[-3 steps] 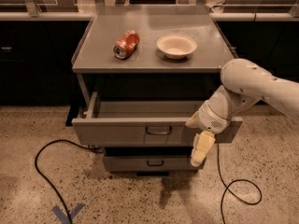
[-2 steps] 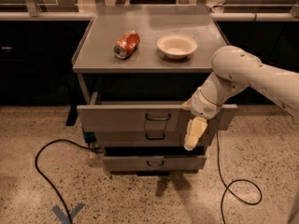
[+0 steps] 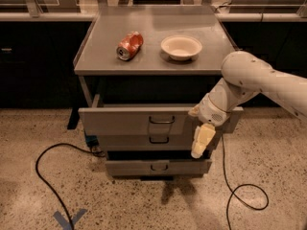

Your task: Close top drawer

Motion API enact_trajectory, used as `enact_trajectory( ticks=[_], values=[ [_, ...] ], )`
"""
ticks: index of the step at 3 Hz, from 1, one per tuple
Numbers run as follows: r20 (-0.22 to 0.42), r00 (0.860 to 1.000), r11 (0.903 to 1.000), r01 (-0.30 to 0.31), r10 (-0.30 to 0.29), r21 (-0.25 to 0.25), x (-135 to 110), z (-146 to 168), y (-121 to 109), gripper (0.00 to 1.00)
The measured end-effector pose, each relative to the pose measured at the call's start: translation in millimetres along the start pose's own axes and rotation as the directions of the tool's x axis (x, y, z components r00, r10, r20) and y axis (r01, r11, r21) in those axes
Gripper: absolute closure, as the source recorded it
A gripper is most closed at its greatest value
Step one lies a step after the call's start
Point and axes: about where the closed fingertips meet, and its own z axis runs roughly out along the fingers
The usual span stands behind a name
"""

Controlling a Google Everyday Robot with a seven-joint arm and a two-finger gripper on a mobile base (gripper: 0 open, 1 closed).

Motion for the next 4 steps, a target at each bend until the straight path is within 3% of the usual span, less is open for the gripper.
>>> enact_trajectory(
  ticks=[1,2,3,4],
  values=[
    [0.011,1.000,0.9996,-0.022,0.022,-0.017,8.8,10.2,1.2,0.00],
    [0.000,0.999,0.9989,-0.042,0.042,-0.022,18.5,18.4,-12.8,0.00],
    [-0.017,0.998,0.9983,-0.058,0.058,0.006,24.8,18.9,-42.9,0.00],
    [-0.066,0.996,0.9979,-0.059,0.061,0.027,21.6,28.0,-92.4,0.00]
  ],
)
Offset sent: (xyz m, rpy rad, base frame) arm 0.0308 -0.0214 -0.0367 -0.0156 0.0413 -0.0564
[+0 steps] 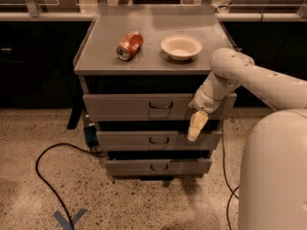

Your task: Close top drawer

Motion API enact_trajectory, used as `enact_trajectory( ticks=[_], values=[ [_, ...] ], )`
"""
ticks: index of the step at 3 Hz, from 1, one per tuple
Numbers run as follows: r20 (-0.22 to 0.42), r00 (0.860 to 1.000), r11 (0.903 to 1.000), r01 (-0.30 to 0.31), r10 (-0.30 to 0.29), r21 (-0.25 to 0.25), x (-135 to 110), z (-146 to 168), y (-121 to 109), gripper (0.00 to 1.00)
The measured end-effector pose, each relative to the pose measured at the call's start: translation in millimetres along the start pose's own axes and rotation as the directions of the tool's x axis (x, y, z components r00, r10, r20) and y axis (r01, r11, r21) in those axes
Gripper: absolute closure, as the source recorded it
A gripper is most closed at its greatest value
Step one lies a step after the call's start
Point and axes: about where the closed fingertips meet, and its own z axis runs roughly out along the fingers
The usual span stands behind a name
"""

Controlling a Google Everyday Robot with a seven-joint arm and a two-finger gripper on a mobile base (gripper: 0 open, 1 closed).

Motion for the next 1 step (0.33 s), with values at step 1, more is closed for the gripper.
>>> enact_trajectory(
  ticks=[1],
  values=[
    [0.000,1.000,1.0000,0.001,-0.001,0.002,-1.0,-0.1,-2.0,0.00]
  ],
)
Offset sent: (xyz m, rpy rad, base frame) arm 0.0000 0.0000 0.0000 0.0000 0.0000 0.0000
